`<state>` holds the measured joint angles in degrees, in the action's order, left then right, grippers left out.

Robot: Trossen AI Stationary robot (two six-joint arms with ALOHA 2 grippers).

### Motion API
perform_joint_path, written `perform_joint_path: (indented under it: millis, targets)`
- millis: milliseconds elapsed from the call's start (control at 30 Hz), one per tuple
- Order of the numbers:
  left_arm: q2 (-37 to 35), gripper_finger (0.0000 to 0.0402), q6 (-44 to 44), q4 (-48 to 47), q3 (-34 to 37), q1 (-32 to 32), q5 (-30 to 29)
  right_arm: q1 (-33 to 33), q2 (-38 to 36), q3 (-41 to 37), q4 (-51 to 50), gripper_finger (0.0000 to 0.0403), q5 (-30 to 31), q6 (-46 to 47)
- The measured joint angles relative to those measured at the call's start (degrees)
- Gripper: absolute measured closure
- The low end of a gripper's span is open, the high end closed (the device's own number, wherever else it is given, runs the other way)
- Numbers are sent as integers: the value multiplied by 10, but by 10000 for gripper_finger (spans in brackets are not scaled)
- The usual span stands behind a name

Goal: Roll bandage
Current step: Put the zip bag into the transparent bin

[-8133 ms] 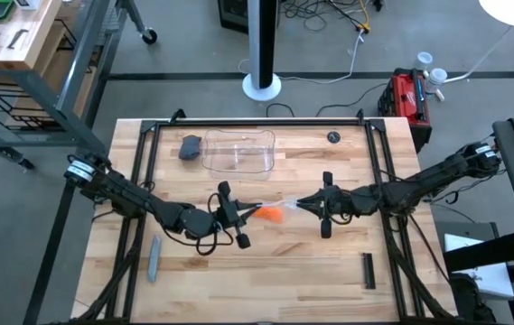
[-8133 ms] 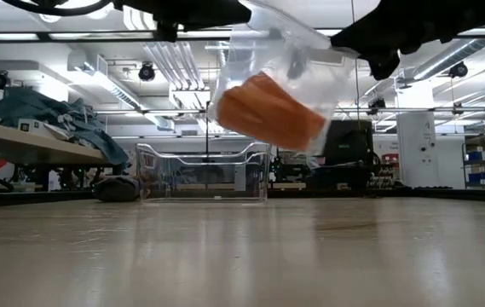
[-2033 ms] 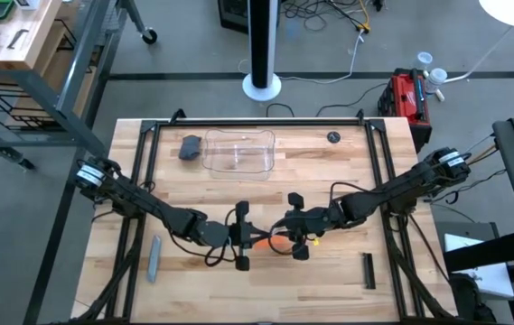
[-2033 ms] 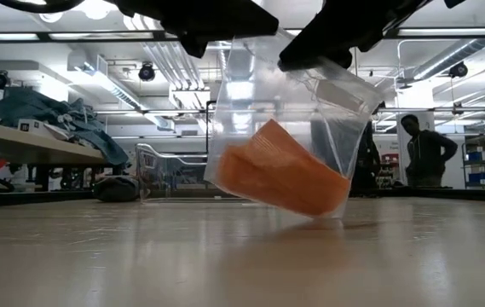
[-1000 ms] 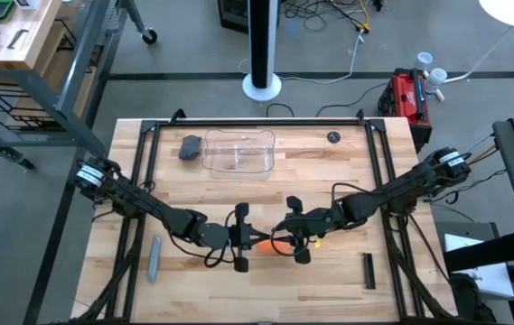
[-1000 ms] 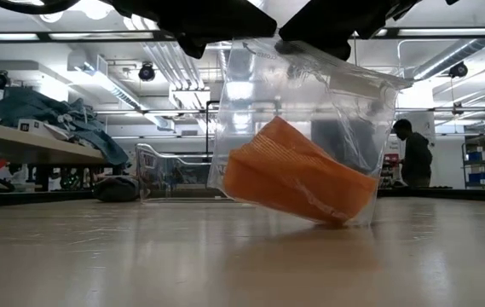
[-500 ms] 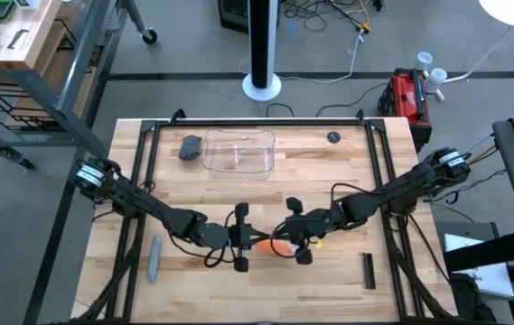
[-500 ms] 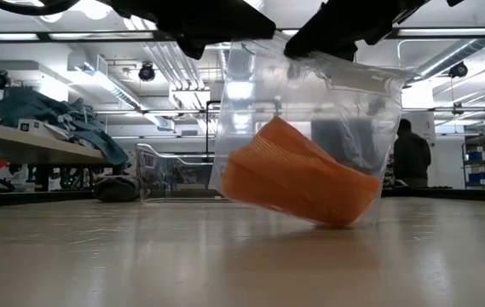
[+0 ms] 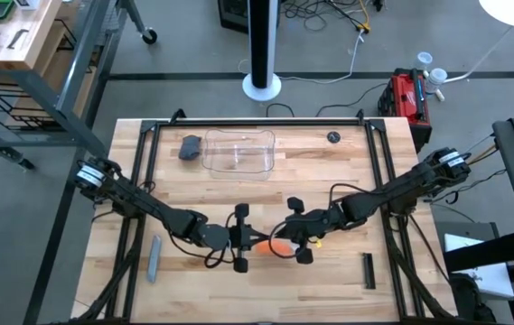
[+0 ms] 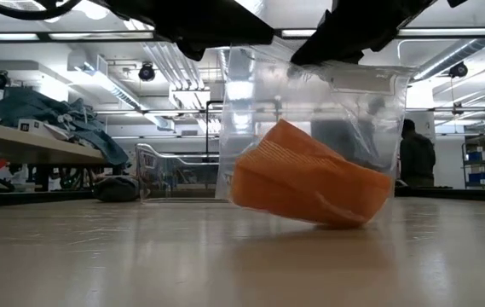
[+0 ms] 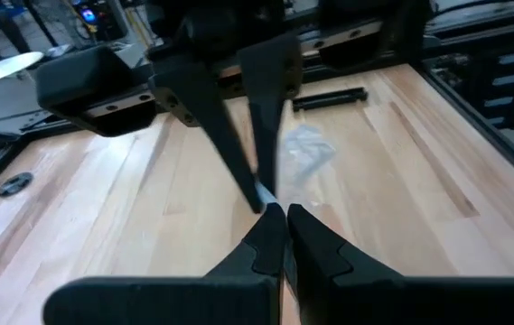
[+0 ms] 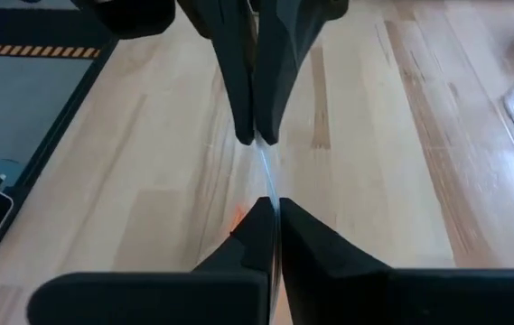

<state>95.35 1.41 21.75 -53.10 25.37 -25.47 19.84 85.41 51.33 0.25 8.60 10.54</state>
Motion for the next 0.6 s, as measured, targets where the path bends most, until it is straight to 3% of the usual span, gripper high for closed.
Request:
perform_joint_path:
  millis: [300, 467, 600]
  targets:
    - [-4, 401, 0, -2, 0, 9, 9, 0, 0, -1, -16, 356, -2, 15]
    - [-6, 401, -1, -3, 0, 12, 7, 2, 0, -1, -20, 394, -12, 12]
    - [-8, 401, -15, -21, 0, 12, 5, 2, -1, -1, -23, 380, -12, 22]
